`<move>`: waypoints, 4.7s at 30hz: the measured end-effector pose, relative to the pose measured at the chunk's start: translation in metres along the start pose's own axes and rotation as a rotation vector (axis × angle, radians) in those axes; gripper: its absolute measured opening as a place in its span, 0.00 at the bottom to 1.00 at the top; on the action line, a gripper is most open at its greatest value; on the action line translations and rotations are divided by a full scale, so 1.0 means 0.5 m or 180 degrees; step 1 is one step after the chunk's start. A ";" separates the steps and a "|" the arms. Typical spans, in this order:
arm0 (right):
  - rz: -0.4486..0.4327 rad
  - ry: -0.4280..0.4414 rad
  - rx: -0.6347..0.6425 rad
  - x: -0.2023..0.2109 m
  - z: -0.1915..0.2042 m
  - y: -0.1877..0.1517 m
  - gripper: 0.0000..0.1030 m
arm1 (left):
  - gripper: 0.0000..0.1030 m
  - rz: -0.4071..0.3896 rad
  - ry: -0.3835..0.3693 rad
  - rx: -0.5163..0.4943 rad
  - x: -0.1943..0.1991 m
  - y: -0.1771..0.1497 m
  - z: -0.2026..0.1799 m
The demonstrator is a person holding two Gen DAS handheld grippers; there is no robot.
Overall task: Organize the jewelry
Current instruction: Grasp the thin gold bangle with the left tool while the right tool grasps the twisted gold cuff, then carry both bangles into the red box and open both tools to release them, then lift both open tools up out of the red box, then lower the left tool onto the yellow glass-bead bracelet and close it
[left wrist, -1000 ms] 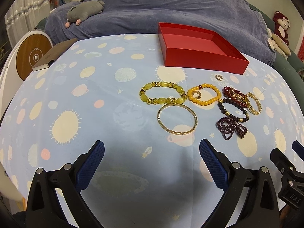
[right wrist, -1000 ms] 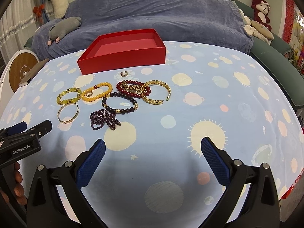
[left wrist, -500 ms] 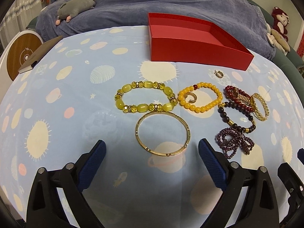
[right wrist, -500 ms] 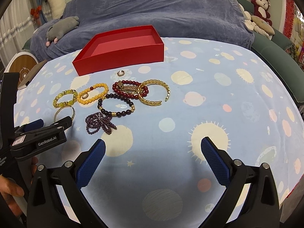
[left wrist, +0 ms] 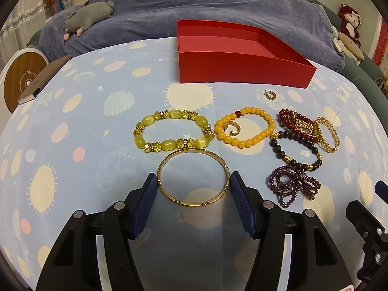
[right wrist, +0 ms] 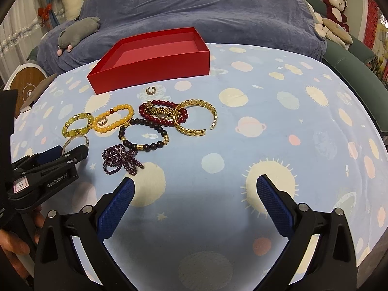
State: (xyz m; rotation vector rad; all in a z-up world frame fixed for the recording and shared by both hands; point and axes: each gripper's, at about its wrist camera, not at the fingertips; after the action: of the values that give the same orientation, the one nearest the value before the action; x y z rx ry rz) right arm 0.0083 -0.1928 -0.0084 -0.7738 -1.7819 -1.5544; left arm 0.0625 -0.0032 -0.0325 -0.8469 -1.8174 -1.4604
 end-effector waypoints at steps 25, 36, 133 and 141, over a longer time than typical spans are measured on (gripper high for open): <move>0.0070 0.0308 0.0030 -0.160 -0.042 0.120 0.71 | 0.56 0.0112 -0.0211 0.0160 0.012 0.014 0.019; 0.0044 0.0392 0.0050 -0.139 -0.044 0.104 0.54 | 0.56 0.0110 -0.0269 0.0164 0.018 0.015 0.015; -0.0103 0.0505 -0.0011 -0.060 -0.058 0.154 0.81 | 0.74 0.0024 0.0005 -0.0048 -0.008 0.163 0.060; -0.0067 0.0529 0.0226 -0.072 -0.009 0.158 0.80 | 0.70 0.0213 0.0058 -0.0123 -0.053 0.128 0.074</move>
State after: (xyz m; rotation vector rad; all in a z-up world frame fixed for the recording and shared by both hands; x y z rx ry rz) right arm 0.0926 -0.1879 0.0120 -0.5765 -1.7182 -1.5143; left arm 0.1261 0.0420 -0.0242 -0.9020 -1.7360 -1.4602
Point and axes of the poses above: each gripper's, at about its wrist camera, not at the fingertips, and x roughly against the way its jaws point, z to its left, y to its top, and after that the axes turned 13 degrees about x, right-handed
